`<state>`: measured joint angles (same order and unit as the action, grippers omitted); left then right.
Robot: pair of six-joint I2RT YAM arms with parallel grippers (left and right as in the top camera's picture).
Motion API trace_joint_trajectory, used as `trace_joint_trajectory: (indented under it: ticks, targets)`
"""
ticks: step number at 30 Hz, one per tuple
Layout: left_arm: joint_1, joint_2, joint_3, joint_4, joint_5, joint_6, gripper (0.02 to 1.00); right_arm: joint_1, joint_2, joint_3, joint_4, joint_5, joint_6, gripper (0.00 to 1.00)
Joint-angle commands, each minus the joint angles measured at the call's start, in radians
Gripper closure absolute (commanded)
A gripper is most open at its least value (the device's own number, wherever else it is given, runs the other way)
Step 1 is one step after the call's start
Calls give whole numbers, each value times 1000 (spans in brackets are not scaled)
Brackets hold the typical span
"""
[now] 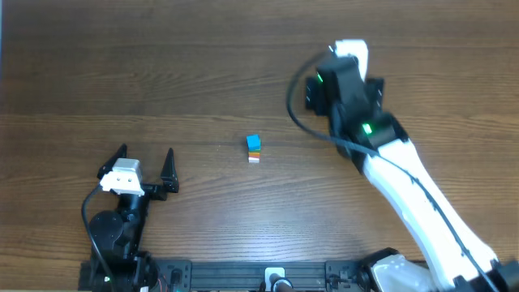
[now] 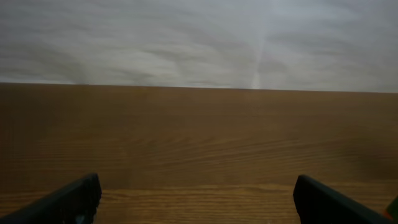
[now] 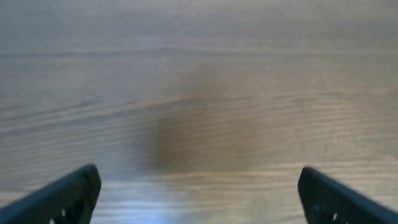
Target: Stack Cubes
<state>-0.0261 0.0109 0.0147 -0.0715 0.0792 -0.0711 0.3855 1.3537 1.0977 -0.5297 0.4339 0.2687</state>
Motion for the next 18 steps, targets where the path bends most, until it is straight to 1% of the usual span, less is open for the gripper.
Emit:
trace_joint_trajectory:
  ticks: [1, 2, 5, 6, 8, 10, 13, 15, 18]
  targets:
    - [-5, -5, -8, 1, 6, 11, 18, -100, -186, -267, 127, -80, -23, 9]
    - [-5, -5, -8, 1, 6, 11, 18, -142, -254, -363, 195, -122, -24, 9]
    - [-5, -5, -8, 1, 6, 11, 18, -209, -373, -507, 298, -191, -26, 7]
    - [-5, -5, -8, 1, 6, 11, 18, -236, -432, -565, 336, -228, -47, 7]
    - [-5, -5, -8, 1, 6, 11, 18, -266, -505, -630, 375, -263, -69, 7]
    - [-5, -5, -8, 1, 6, 11, 18, -291, -589, -694, 404, -283, -93, 9]
    - [-5, -5, -8, 1, 6, 11, 18, -318, -713, -771, 410, -283, -137, 9]
    - [-5, -5, -8, 1, 6, 11, 18, -329, -783, -810, 413, -285, -142, 9]
    - [-5, -5, -8, 1, 6, 11, 20, -335, -917, -879, 416, -290, -217, 9]
